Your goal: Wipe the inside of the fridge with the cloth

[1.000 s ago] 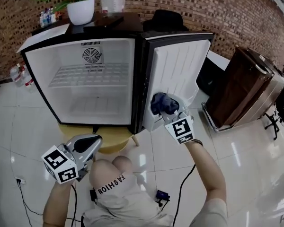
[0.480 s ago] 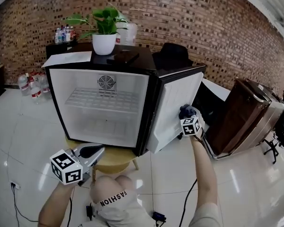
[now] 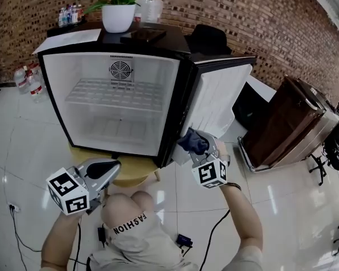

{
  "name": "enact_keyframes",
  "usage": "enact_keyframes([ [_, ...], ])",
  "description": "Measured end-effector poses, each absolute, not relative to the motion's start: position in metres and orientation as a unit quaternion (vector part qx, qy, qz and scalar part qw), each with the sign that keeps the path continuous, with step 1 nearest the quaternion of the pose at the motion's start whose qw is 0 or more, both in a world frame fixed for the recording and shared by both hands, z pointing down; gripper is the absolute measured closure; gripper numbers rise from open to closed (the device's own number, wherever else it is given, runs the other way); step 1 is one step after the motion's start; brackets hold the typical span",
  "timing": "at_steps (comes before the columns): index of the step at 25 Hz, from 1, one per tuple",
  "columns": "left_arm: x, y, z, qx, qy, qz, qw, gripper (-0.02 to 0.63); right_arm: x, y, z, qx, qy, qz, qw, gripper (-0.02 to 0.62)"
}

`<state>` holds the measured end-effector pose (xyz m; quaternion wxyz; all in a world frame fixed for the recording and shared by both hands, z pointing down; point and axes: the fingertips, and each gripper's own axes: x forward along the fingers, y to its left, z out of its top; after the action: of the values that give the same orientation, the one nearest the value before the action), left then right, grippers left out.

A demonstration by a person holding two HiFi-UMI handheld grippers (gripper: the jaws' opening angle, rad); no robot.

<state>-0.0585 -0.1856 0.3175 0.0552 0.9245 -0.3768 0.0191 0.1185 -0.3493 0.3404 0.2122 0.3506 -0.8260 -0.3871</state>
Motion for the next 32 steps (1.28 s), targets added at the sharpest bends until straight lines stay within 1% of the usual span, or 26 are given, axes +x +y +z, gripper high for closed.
enact_keyframes([
  [3,-0.049,-0.183,0.322,0.929,-0.363,0.01,0.071,0.605,0.132,-0.369,0.365,0.339,-0.818,-0.388,0.255,0.477],
  [6,-0.048,-0.177,0.322,0.933,-0.349,0.001,0.084,0.605,0.159,-0.402,0.371,0.363,-0.798,-0.384,0.29,0.477],
  [11,-0.059,-0.176,0.32,0.927,-0.362,-0.004,0.094,0.605,0.215,-0.483,0.375,0.413,-0.794,-0.301,0.328,0.477],
  [15,-0.062,-0.174,0.318,0.926,-0.364,-0.008,0.097,0.605,0.25,-0.53,0.38,0.442,-0.75,-0.287,0.4,0.476],
  [17,-0.06,-0.174,0.32,0.927,-0.363,-0.007,0.099,0.605,0.272,-0.548,0.377,0.483,-0.718,-0.28,0.416,0.477],
  [18,-0.059,-0.174,0.321,0.927,-0.362,-0.006,0.1,0.605,0.284,-0.552,0.371,0.51,-0.705,-0.271,0.411,0.477],
  [19,-0.057,-0.174,0.323,0.927,-0.361,-0.005,0.1,0.605,0.291,-0.549,0.36,0.533,-0.705,-0.259,0.389,0.477],
  [20,-0.056,-0.174,0.324,0.927,-0.36,-0.004,0.101,0.605,0.291,-0.537,0.346,0.549,-0.716,-0.248,0.353,0.477],
  [22,-0.056,-0.174,0.327,0.927,-0.361,0.0,0.104,0.605,0.275,-0.486,0.316,0.554,-0.749,-0.253,0.26,0.476],
  [24,-0.056,-0.173,0.33,0.925,-0.362,-0.002,0.116,0.605,0.254,-0.419,0.297,0.533,-0.794,-0.25,0.152,0.474],
  [25,-0.056,-0.173,0.33,0.924,-0.362,-0.005,0.12,0.605,0.248,-0.389,0.296,0.519,-0.821,-0.216,0.095,0.472],
  [27,-0.056,-0.177,0.329,0.925,-0.361,-0.006,0.121,0.605,0.238,-0.351,0.312,0.478,-0.874,-0.085,-0.017,0.472],
  [28,-0.055,-0.178,0.33,0.925,-0.36,-0.004,0.119,0.605,0.233,-0.341,0.326,0.454,-0.889,-0.021,-0.055,0.472],
  [29,-0.052,-0.178,0.331,0.927,-0.357,-0.001,0.117,0.605,0.227,-0.335,0.345,0.437,-0.897,0.014,-0.067,0.472],
  [30,-0.05,-0.177,0.333,0.928,-0.355,0.001,0.116,0.605,0.222,-0.334,0.367,0.434,-0.9,0.014,-0.045,0.472],
  [32,-0.046,-0.174,0.337,0.929,-0.352,0.006,0.115,0.605,0.207,-0.337,0.412,0.448,-0.889,-0.065,0.065,0.472],
])
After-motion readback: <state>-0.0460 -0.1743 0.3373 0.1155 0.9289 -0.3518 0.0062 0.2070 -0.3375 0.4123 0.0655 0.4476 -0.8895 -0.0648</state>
